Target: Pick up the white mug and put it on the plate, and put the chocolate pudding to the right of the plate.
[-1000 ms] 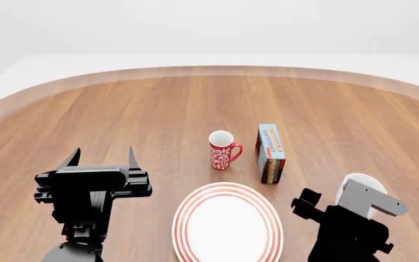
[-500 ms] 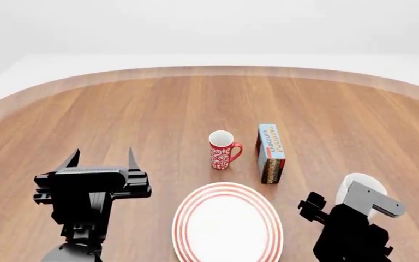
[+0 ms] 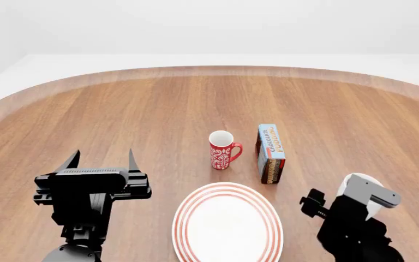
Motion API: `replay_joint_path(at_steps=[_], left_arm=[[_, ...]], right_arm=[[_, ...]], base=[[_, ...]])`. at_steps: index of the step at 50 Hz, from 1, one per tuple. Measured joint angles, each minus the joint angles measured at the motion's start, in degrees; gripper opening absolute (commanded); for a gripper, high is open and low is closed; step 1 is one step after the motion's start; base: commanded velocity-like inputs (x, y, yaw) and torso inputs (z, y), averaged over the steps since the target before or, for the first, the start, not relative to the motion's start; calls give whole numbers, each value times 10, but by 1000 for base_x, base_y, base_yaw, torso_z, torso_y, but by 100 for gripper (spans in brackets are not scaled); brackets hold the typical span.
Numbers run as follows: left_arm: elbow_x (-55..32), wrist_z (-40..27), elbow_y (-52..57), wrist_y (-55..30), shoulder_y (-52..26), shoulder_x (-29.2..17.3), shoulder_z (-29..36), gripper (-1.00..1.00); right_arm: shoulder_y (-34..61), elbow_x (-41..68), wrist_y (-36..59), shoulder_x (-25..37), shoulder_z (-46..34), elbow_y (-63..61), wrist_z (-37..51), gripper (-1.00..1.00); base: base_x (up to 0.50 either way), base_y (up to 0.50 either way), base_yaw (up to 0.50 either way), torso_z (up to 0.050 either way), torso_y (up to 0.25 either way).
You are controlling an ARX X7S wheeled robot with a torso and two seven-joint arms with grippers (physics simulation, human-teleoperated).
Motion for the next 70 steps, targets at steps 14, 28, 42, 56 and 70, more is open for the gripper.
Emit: replay_joint_path(at_steps=[14, 28, 42, 56, 70], left_arm=[[-3, -4, 1, 1, 1, -3, 2, 100], [-6, -7, 0, 4, 3, -6, 3, 100], [-10, -10, 1, 3, 2, -9, 3, 100], [-16, -13, 2, 0, -2, -12, 3, 100], [-18, -15, 2, -1, -4, -14, 7, 100]], right_arm=[[37, 1, -7, 9, 2, 71, -14, -100], [48, 5, -12, 11, 4, 94, -15, -100], [17, 22, 26, 22, -5, -14, 4, -100], [-40, 177, 283, 73, 8, -364, 22, -100], [-77, 402, 392, 106, -18, -499, 46, -100]], base=[[0, 0, 0, 0, 0], [0, 0, 0, 0, 0], [0, 0, 0, 0, 0], [0, 0, 0, 0, 0], [0, 0, 0, 0, 1]])
